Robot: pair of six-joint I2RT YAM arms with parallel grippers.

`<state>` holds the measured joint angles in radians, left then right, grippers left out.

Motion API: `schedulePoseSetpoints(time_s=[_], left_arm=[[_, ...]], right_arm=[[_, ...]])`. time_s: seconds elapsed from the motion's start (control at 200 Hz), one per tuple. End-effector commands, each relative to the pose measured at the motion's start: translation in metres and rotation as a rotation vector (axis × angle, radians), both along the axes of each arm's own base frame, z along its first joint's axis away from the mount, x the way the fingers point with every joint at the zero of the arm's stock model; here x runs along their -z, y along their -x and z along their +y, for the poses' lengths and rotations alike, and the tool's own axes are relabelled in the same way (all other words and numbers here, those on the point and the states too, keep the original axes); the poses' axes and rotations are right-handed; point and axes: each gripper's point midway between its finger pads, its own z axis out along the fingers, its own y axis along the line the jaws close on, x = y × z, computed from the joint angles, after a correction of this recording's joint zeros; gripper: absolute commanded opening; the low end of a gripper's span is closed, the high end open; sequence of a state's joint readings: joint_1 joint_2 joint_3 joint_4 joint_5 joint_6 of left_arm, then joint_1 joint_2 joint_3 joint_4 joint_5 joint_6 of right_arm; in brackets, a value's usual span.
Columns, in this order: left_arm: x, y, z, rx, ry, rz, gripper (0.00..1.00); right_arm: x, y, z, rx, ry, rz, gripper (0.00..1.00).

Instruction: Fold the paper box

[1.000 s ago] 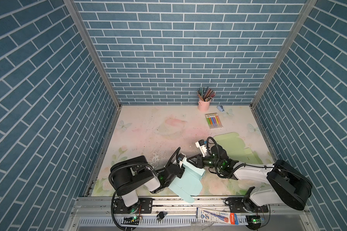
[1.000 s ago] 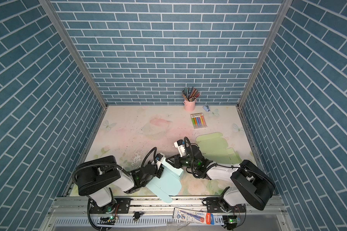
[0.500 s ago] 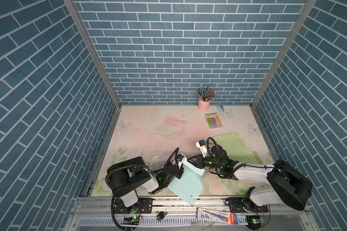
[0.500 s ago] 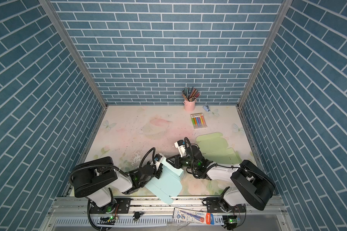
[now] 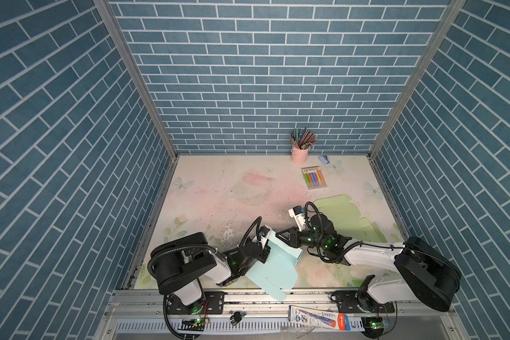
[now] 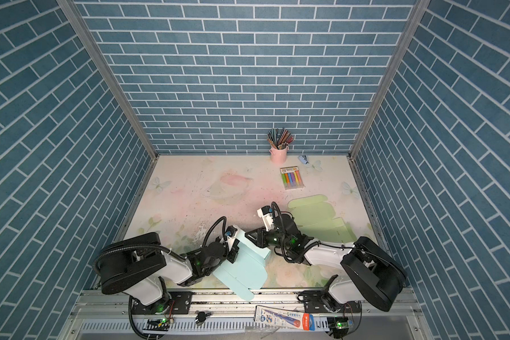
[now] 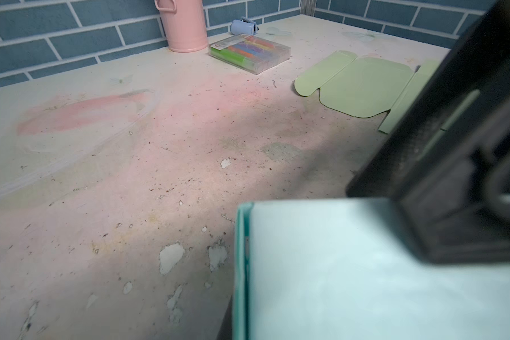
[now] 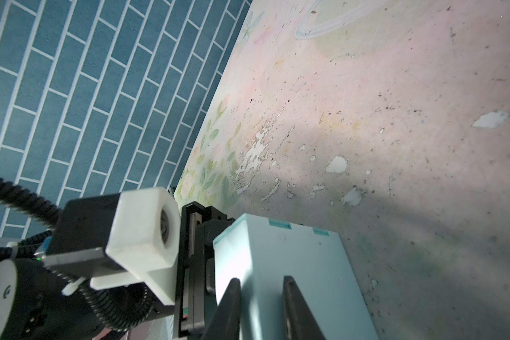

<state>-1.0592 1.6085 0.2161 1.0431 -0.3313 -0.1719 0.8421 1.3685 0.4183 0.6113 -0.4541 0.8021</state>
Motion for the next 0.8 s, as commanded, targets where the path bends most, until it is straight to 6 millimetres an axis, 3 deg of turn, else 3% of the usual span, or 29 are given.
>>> schedulePoseSetpoints(time_s=[0.0, 0.21, 0.37, 0.495, 0.795], left_arm=[[-0.014, -0.001, 0.003, -0.019, 0.044, -0.021, 0.19], [-0.031, 0.001, 0.002, -0.006, 0.082, -0.032, 0.19], [-0.036, -0.001, 0.000, -0.007, 0.086, -0.042, 0.07], [-0.035, 0.000, -0.001, -0.003, 0.092, -0.038, 0.04], [-0.024, 0.002, 0.012, -0.033, 0.066, -0.026, 0.20]], right_arm=[[0.008, 0.001, -0.006, 0.008, 0.056, -0.004, 0.26], [0.007, 0.001, -0.004, -0.001, 0.054, -0.004, 0.26], [0.006, 0.001, -0.003, -0.003, 0.043, -0.004, 0.26], [0.001, 0.001, -0.004, 0.001, 0.035, -0.014, 0.26], [-0.008, 0.001, -0.006, 0.008, 0.023, -0.039, 0.27]])
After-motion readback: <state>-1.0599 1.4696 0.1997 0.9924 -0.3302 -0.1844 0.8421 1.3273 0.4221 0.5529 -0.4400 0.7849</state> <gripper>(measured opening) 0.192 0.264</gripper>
